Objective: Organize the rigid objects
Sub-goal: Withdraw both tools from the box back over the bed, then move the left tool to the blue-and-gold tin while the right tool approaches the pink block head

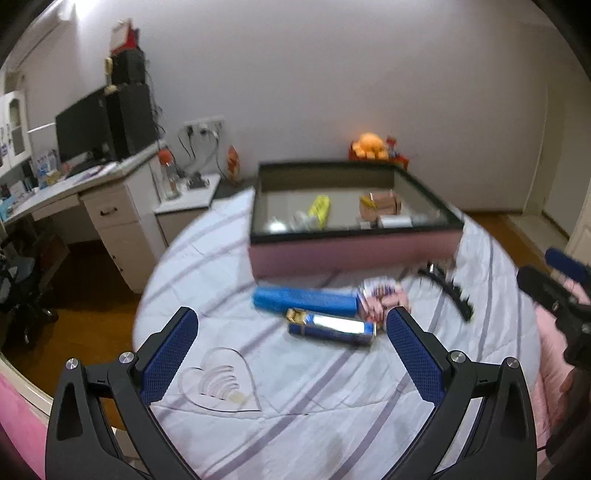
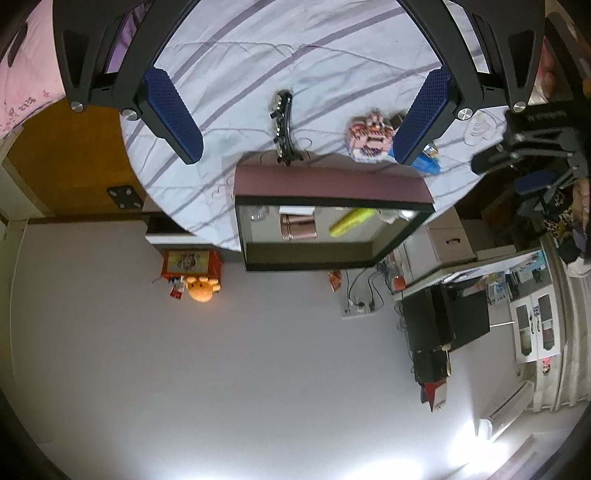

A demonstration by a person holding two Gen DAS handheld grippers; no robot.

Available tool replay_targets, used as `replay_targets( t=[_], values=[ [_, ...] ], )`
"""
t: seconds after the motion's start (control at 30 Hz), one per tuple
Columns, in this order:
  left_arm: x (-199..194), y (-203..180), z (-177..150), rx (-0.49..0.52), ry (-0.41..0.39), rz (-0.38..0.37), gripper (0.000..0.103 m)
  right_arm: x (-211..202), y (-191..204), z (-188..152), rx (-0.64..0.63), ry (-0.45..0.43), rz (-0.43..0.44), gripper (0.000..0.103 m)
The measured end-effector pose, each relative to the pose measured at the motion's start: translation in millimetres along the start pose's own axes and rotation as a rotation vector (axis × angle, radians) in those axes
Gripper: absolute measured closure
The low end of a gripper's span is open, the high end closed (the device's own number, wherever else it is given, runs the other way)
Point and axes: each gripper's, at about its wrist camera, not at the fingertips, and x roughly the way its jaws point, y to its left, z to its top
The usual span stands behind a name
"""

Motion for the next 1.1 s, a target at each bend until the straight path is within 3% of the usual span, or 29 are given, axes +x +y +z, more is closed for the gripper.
replay_targets(
  t=[0.13, 0.4, 0.6, 0.97, 1.1],
  values=[
    [24.0, -12.8, -6.5, 0.032, 0.074, -0.002, 0.0, 13.8, -8.1, -6.3, 0.011, 0.034, -0.007, 0.0],
    [56.0, -26.6, -6.9, -0.022, 0.157, -0.038, 0.0, 39.6, -25.6, -16.4, 0.051, 0.098, -0.006, 0.0],
    [78.8, -32.3, -9.5, -0.006, 0.22, 0.019, 0.0, 52.0, -30.2, -21.7, 0.052, 0.124, -0.001, 0.0],
    [72.8, 11.8, -25.9, -0.045, 0.259, 0.085, 0.0, 62.6, -17.9, -22.9, 0.033, 0.144, 0.003, 0.0],
    [68.1, 36.3, -28.5, -0.117, 0.27, 0.133, 0.0, 65.2, -4.4, -21.4, 0.01, 0.151, 0.012, 0.0]
  ],
)
